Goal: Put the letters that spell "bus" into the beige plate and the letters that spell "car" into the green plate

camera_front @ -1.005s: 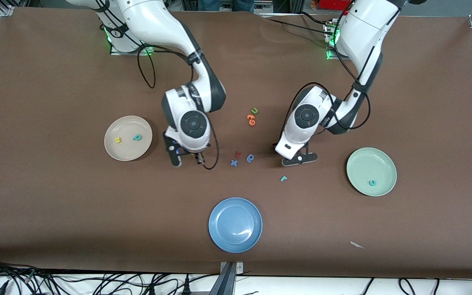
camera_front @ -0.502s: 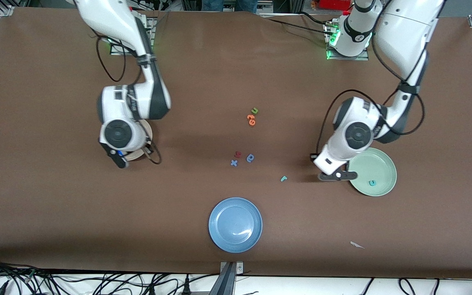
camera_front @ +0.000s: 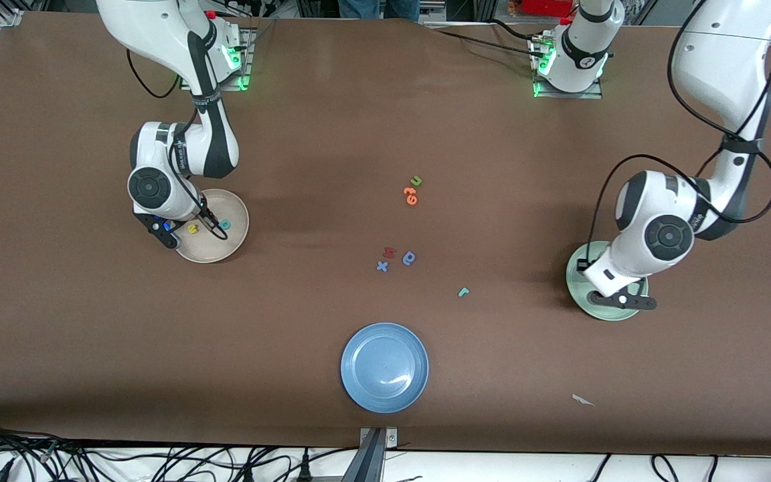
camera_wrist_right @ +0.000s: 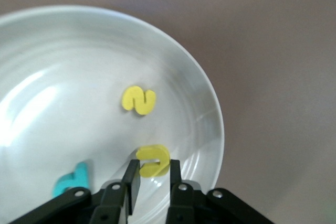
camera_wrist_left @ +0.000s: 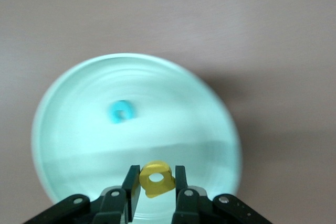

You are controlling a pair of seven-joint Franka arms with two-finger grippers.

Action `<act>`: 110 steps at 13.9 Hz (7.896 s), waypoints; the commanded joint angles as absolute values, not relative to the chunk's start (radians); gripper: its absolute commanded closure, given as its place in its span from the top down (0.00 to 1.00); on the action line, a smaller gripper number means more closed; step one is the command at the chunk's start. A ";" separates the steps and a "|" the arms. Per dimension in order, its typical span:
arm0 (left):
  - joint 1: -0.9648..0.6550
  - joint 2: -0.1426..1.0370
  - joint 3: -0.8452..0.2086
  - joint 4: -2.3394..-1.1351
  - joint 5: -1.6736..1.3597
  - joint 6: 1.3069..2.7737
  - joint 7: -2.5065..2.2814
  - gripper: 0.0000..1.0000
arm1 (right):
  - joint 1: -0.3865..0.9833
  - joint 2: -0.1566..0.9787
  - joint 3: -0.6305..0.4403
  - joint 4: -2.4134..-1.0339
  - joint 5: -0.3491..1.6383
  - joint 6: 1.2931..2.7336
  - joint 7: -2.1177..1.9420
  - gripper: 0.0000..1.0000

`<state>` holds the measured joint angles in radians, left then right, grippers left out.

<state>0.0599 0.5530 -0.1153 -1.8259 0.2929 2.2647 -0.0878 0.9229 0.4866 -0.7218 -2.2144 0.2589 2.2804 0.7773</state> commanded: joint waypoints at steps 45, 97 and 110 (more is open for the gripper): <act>-0.387 0.920 -0.095 -1.345 0.057 2.255 -0.824 0.48 | -0.023 -0.005 0.025 -1.715 0.058 1.706 0.071 1.00; 0.064 0.557 -0.107 -1.681 0.187 2.163 -0.015 1.00 | -0.034 0.003 0.017 -1.718 0.055 1.692 0.078 1.00; 0.083 0.257 -0.094 -1.624 0.037 1.734 0.003 1.00 | -0.034 0.003 0.017 -1.717 0.057 1.692 0.075 1.00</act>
